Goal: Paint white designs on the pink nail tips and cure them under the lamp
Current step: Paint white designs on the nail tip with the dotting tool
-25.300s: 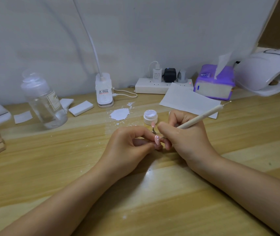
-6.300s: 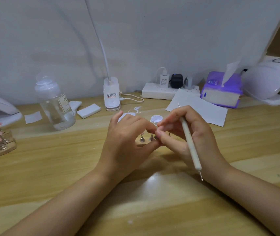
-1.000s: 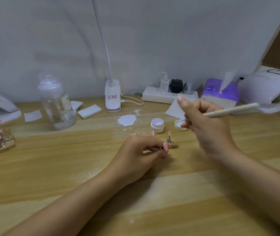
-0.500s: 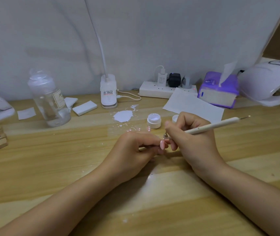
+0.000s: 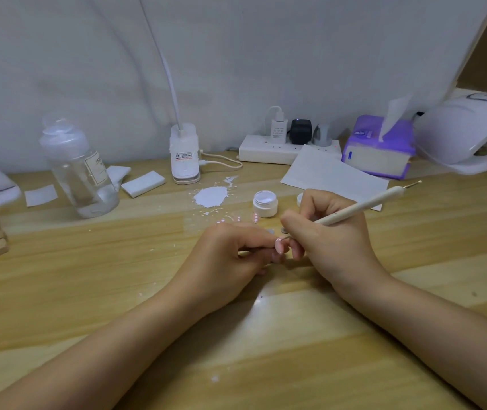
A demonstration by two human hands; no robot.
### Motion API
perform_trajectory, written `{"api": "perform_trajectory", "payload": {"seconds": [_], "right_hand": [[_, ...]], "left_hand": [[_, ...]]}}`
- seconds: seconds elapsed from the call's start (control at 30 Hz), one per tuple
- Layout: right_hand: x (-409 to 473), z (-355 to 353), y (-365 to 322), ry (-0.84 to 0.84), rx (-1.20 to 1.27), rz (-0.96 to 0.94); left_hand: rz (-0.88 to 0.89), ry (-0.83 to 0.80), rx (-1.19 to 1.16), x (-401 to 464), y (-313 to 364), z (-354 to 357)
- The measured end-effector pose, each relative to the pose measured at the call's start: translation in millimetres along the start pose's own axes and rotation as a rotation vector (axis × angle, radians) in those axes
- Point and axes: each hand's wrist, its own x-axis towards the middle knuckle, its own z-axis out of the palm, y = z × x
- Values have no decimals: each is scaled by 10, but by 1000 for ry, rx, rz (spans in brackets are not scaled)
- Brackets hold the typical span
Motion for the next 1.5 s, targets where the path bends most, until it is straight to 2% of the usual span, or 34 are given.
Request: {"api": "perform_trajectory", "payload": {"seconds": [1.5], "right_hand": [[10,1,12,-3,7,16]], "left_hand": [[-32,-5,-45,-1,-19,6]]}}
